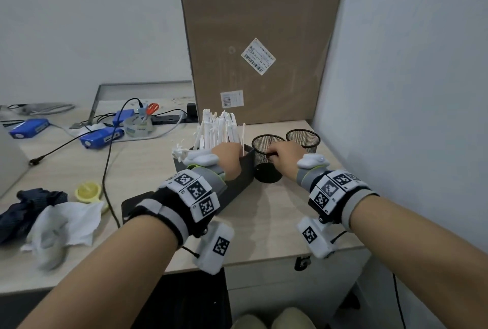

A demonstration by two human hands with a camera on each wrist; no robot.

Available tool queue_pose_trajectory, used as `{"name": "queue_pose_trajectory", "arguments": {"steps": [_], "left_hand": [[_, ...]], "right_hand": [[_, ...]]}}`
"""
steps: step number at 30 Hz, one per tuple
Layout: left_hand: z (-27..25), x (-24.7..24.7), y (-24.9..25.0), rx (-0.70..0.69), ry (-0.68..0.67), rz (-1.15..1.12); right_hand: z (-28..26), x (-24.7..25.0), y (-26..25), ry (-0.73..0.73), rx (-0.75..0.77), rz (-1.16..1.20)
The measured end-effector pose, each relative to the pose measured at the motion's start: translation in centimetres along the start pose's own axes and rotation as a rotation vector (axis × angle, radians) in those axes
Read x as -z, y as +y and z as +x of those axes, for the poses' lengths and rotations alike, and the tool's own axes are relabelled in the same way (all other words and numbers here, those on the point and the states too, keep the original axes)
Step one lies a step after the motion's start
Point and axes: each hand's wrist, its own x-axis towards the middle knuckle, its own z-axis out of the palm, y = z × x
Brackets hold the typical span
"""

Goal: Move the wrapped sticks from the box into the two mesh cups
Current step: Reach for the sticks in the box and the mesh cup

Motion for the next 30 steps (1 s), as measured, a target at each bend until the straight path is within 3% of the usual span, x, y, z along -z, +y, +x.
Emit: {"name": "queue_pose_trajectory", "arguments": {"steps": [13,19,21,26,28,30], "left_hand": [[-4.5,1.8,-3.6,-0.029,-0.250,0.086],[-5.3,2.5,-3.4,0.071,-0.315,0.137],[-5.4,2.6,-3.1,0.118,-0.230,0.113],[-5.3,3.3,-1.5,0.339,0.359,-0.220],[-4.9,2.7,-1.2,0.421,0.417,-0.340],[-4.7,1.6,-0.7,0.483,0.386,-0.430]], "right_hand": [[-5.7,1.4,0.5,-0.014,0.068,-0.023],[-6.2,1.8,0.4,-0.038,0.072,0.045],[-6.3,1.8,0.5,-0.041,0.076,0.069],[-6.4,2.2,-0.4,0.111,0.080,0.277],[-6.3,2.4,-1.7,0.199,0.113,0.376],[-6.1,2.4,-3.3,0.210,0.114,0.450]]}}
